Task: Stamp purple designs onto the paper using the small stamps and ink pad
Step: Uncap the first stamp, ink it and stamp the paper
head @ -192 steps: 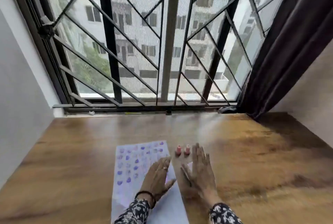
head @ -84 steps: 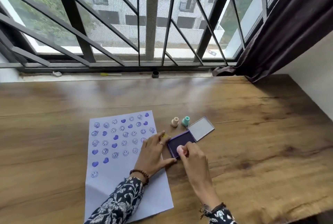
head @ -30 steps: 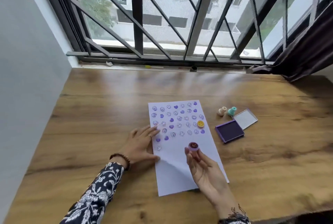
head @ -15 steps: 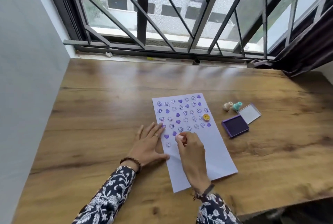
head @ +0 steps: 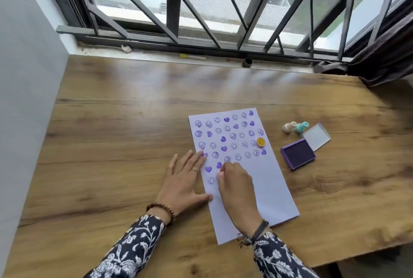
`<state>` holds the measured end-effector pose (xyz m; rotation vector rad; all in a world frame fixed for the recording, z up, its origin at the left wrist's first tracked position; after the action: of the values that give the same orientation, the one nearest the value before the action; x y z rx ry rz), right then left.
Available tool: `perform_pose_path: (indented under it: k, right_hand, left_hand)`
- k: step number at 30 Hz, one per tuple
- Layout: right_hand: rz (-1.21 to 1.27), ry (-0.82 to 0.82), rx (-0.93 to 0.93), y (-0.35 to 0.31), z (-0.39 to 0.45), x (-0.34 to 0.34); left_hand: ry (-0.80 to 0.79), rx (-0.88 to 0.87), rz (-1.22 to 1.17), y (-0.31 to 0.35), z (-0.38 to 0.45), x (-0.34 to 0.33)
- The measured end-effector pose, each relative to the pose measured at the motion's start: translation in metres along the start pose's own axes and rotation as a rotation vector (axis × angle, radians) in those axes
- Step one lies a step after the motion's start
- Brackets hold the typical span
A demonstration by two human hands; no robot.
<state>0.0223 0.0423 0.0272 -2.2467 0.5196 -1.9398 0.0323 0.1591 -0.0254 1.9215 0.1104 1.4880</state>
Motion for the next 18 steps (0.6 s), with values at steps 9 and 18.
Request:
perform_pose_path:
  k: [9,18]
  right_hand:
    - [-0.006,-0.177,0.041,0.001,0.026,0.002]
    - [-0.103,-0.14,0.172,-0.003,0.014,-0.004]
  left_hand:
    - [0.056,-0.005,0.005,-0.002,0.0,-0.001]
    - [-0.026,0.0,0.04,-0.004,0.001,-0.004]
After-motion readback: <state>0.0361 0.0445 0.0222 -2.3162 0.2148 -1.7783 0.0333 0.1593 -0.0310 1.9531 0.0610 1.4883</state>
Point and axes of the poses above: each hand's wrist, its own z-axis towards the middle knuckle, its own x-axis out of the back of the hand, y = z × x, the point moved 6 cm from there along z, towards the middle knuckle, and after that the axes turned 3 degrees about -x, right-handed, at the moved point
